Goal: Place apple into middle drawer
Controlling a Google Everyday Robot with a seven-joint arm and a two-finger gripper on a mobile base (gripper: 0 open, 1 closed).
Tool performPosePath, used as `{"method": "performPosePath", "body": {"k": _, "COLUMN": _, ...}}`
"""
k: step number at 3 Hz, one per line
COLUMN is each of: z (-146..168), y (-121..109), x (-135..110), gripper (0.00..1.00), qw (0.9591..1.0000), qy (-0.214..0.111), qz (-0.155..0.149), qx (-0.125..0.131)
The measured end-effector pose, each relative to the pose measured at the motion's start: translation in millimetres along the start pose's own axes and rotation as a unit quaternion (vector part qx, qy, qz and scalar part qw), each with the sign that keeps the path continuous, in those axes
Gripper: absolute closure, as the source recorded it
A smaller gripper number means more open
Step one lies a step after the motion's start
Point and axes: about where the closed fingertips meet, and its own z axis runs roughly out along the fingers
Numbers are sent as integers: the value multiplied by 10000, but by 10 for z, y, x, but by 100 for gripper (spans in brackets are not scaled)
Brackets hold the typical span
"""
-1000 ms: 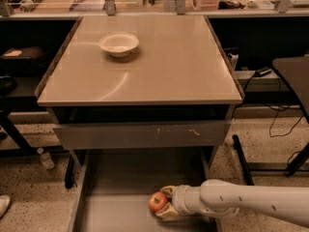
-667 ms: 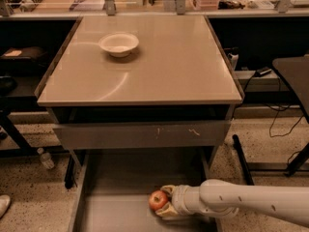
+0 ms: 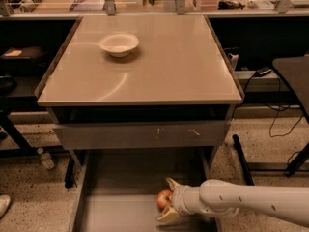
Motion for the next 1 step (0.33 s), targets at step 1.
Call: {"method": "performPosePath", "body": {"k": 1, "z": 0, "y": 0, "x": 0, "gripper": 0, "qw": 10000, "qy": 0, "qz": 0, "qx": 0}}
